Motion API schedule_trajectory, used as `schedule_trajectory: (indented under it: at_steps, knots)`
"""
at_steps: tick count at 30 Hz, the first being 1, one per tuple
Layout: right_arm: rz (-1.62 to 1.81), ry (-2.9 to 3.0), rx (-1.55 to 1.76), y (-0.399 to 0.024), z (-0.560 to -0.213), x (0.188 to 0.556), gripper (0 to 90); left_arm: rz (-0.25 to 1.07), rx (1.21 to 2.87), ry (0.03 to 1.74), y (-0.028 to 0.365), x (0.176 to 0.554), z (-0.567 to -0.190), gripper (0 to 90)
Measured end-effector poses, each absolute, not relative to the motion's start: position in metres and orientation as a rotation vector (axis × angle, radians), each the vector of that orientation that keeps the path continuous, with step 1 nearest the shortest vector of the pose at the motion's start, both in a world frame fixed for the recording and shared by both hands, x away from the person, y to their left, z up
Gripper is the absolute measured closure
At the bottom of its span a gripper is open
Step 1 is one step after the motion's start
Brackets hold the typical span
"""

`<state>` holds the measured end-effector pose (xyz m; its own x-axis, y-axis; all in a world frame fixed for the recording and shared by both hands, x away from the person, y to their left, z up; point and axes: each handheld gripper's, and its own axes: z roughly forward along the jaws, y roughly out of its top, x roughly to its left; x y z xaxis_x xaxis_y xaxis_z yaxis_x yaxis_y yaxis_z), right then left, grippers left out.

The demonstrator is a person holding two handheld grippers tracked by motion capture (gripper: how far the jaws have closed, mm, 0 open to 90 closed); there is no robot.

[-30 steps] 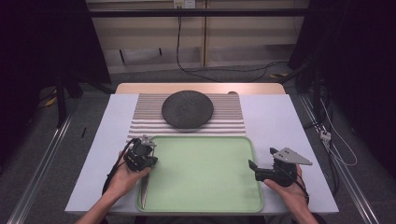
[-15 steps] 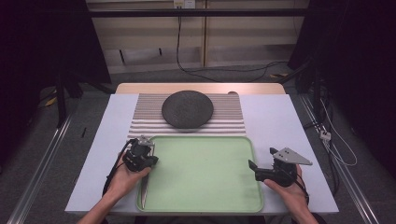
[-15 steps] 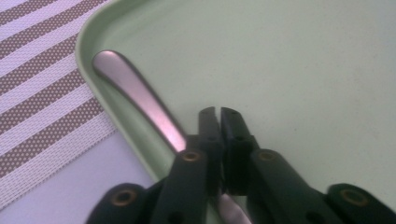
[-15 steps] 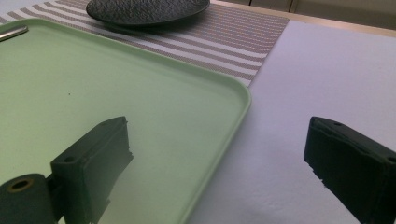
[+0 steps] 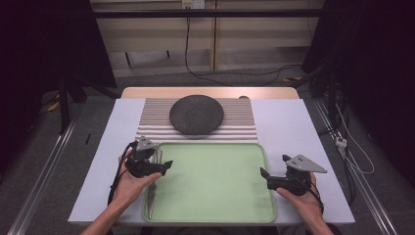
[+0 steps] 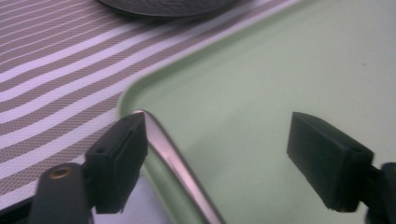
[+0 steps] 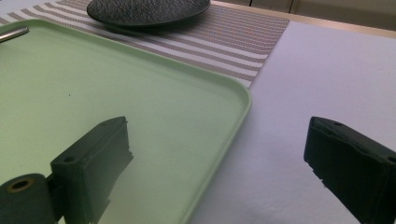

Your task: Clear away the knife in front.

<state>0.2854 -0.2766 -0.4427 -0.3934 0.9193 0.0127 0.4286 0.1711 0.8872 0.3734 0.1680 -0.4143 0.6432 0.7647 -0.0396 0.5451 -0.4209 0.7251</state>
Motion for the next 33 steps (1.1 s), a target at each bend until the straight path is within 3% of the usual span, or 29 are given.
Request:
schedule_trajectory:
  at_steps: [7, 20, 33]
  knots:
    - [1.169, 1.911, 1.264, -0.277, -0.443, 0.286, 6.9, 0.408, 2.081, 0.991, 0.176, 0.367, -0.407, 5.9]
    - [1.168, 1.904, 1.268, -0.277, -0.443, 0.286, 6.9, 0.533, 2.047, 1.024, 0.206, 0.351, -0.409, 6.8]
    - [1.163, 1.900, 1.273, -0.277, -0.443, 0.286, 6.8, 0.505, 2.023, 1.082, 0.223, 0.336, -0.415, 6.3]
